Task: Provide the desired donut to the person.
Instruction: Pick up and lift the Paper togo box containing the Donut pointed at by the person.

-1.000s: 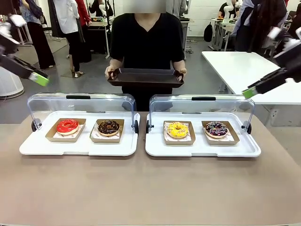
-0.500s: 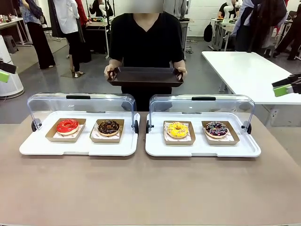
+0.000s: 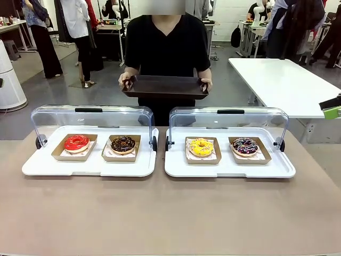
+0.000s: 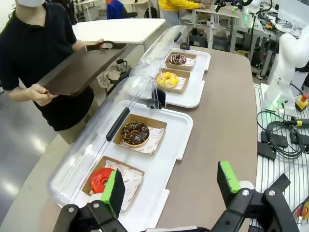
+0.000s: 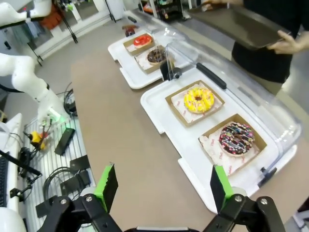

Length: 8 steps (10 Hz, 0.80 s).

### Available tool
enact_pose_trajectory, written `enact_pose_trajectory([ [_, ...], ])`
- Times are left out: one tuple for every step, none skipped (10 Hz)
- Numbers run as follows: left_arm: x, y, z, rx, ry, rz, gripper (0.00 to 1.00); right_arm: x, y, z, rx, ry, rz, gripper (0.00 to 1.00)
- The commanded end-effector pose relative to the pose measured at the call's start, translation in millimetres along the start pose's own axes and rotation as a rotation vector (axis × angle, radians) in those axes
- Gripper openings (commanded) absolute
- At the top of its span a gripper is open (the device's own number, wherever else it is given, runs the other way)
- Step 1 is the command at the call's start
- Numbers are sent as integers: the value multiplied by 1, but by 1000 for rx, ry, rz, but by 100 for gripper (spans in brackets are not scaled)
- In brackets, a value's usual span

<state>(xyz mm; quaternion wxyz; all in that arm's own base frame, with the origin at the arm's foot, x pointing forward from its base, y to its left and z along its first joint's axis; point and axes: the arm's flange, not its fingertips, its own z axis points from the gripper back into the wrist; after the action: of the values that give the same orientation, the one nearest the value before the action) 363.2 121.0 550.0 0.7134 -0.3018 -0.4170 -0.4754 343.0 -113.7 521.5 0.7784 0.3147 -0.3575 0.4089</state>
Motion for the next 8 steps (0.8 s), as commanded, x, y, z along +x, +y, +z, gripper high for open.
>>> enact_pose_trajectory([
  [1,-8,-18,101,142,-34,100,9,7,-5,-1,6,62,100],
  [0,0,0,0,0,0,100,0,0,0,0,0,0,100],
  [0,0,0,0,0,0,100,0,0,0,0,0,0,100],
  [0,0,0,0,0,0,100,0,0,0,0,0,0,100],
  [0,0,0,0,0,0,100,0,0,0,0,0,0,100],
  [0,0,0,0,0,0,100,0,0,0,0,0,0,100],
  [0,0,0,0,0,0,100,0,0,0,0,0,0,100],
  [0,0,0,0,0,0,100,0,0,0,0,0,0,100],
])
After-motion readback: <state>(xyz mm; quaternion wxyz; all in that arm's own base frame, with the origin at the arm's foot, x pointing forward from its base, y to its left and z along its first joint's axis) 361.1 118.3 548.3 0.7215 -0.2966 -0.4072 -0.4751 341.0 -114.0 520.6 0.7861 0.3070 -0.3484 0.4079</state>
